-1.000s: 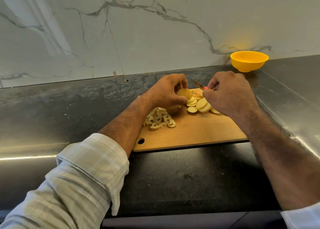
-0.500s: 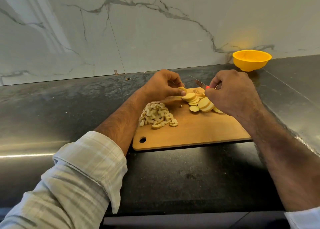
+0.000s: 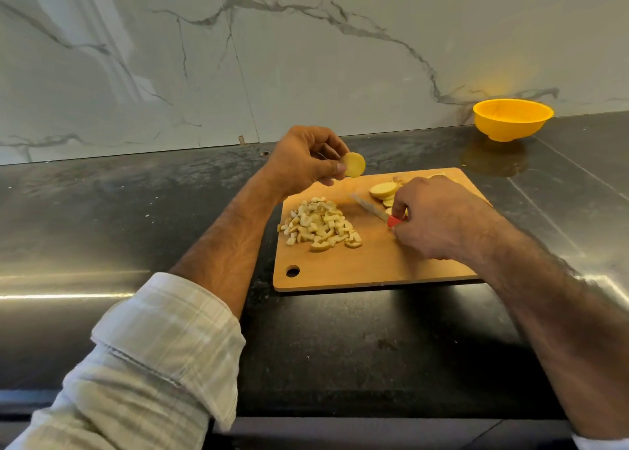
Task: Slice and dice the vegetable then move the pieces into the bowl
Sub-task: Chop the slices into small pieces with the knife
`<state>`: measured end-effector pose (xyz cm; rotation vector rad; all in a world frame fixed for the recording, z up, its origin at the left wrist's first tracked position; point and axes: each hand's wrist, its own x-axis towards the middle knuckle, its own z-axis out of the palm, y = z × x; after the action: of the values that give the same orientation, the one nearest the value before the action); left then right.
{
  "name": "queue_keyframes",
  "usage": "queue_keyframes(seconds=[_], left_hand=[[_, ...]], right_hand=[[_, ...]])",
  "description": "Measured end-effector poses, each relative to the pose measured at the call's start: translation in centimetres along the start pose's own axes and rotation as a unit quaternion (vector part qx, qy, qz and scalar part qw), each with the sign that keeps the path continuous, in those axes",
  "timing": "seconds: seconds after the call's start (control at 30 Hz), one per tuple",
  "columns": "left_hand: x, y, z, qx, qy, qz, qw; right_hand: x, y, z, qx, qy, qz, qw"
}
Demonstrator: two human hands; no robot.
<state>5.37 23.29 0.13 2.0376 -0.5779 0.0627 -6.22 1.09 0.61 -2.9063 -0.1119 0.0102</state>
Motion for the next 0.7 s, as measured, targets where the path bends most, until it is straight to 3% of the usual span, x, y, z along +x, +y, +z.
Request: queue_keyframes(seconds=[0.27,0.7], left_hand=[[-0.4,0.3,1.0,0.084,-0.064,0.018,0.994],[-0.5,0.3,2.2,0.290,-0.065,0.007,0.955]], right_hand=[[0.6,0.7,-0.3,0.002,-0.018,0.040,0.999],[0.6,0.3,0.3,0.019,-0.011,0.056,0.998]])
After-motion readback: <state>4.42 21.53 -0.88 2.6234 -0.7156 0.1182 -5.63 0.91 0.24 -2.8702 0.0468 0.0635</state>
